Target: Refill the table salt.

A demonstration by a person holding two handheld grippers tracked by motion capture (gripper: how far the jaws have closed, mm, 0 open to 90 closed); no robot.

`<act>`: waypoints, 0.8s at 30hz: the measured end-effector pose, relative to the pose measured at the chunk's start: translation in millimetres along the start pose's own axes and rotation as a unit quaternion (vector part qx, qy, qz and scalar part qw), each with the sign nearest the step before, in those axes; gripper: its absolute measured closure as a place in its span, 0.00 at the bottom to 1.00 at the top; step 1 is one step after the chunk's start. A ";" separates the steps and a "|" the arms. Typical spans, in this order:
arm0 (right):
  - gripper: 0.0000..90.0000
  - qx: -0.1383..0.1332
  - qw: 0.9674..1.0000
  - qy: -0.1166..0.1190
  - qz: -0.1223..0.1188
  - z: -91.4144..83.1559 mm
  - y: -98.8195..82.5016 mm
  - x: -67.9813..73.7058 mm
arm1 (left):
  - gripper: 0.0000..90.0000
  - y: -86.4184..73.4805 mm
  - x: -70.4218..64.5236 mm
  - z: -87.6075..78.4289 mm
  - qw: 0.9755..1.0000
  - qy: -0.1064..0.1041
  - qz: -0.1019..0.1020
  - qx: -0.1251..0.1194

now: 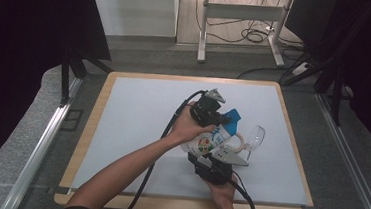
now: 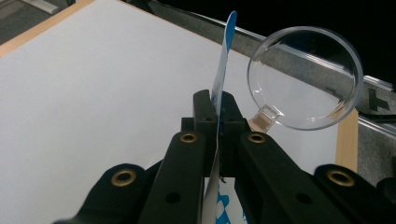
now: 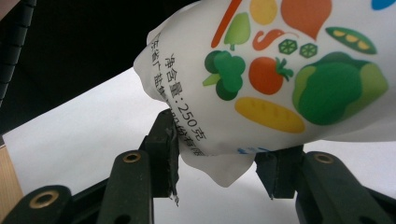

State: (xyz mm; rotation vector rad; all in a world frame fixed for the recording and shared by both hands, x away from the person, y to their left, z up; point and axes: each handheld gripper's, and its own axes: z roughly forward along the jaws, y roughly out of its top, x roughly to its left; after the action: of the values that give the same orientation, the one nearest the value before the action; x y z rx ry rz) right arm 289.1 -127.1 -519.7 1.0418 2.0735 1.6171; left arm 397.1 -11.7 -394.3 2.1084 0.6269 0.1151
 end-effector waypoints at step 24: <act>0.61 -0.012 1.000 -0.017 0.013 4.8 0.4 7.1 | 1.00 4.4 7.7 -0.3 0.999 -0.026 -0.001 0.019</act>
State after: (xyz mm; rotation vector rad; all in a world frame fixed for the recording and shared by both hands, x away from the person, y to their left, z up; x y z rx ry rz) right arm 287.5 -118.7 -519.5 1.0855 2.0230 1.6214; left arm 405.5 -9.9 -391.8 2.1410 0.6046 0.0459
